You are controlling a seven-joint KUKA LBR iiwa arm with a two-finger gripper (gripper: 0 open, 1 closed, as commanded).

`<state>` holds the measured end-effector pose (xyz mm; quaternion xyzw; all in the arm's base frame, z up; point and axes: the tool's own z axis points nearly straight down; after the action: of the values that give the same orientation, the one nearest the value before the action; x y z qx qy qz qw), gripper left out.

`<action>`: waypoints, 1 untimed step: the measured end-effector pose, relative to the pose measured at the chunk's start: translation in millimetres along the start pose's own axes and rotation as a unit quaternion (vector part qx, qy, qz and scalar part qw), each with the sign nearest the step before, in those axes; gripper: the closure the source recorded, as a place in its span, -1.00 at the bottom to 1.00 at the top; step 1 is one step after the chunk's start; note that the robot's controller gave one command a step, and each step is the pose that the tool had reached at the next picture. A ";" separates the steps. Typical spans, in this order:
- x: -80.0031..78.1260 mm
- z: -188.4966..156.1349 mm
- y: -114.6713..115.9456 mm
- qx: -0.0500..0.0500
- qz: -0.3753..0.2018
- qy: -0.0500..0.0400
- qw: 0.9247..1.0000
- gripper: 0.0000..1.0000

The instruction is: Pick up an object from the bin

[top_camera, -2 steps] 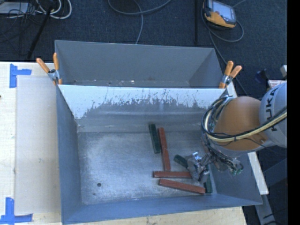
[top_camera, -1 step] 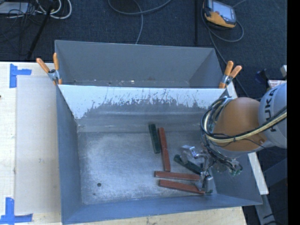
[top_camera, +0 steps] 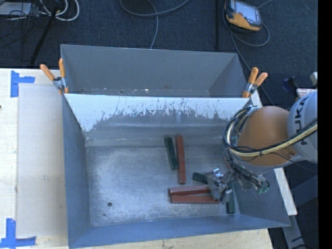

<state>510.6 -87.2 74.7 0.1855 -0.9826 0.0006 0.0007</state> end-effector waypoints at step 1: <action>-11.2 -19.8 -5.8 0.000 0.014 -0.002 1.000 1.00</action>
Offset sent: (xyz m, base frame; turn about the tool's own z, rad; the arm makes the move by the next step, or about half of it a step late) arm 0.0117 -0.0022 0.0193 0.0324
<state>523.2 -88.5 94.5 0.1717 -0.9851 0.0000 -0.0007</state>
